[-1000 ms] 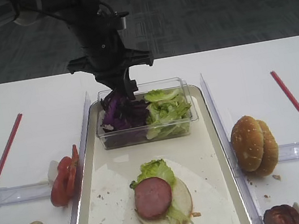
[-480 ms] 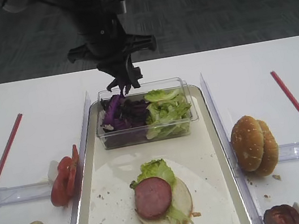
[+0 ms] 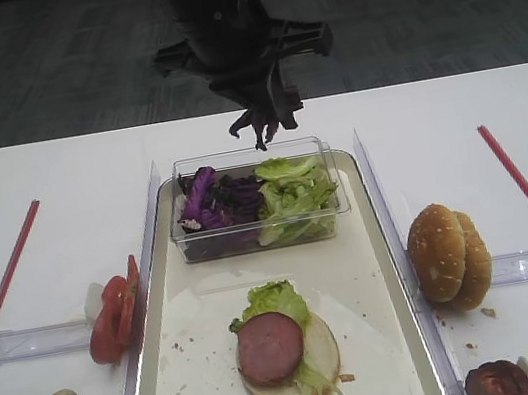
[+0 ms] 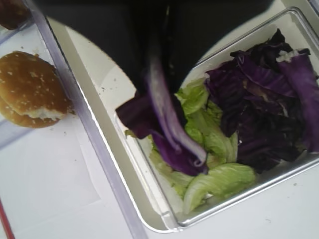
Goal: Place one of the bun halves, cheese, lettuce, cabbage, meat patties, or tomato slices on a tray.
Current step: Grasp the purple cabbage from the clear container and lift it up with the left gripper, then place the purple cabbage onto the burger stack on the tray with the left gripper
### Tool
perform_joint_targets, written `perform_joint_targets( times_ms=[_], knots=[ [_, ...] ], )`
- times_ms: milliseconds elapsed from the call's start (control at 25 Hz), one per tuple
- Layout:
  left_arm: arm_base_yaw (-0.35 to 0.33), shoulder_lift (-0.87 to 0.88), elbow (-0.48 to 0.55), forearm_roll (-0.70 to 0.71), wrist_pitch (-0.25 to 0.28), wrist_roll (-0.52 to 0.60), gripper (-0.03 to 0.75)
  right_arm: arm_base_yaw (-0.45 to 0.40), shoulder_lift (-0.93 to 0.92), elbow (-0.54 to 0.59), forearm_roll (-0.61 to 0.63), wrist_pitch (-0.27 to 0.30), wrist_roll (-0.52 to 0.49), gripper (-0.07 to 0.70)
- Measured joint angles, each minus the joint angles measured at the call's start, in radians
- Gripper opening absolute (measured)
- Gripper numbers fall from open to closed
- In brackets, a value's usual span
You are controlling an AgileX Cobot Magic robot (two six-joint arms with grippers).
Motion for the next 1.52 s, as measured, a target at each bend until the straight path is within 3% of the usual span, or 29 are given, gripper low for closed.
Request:
perform_joint_targets(
  times_ms=[200,600,1000,1520],
  knots=[
    [-0.041,-0.045,0.029,0.000,0.002,0.000,0.074,0.000,0.000,0.000,0.000,0.000,0.000,0.387],
    [-0.075,-0.185,0.301,0.020,0.002,0.003,0.072,0.000,0.000,0.000,0.000,0.000,0.000,0.387],
    [-0.132,-0.259,0.498,0.050,-0.003,0.004,0.072,0.000,0.000,0.000,0.000,0.000,-0.002,0.387],
    [-0.149,-0.259,0.611,0.053,-0.018,0.004,0.072,0.000,0.000,0.000,0.000,0.000,-0.002,0.387]
  ],
)
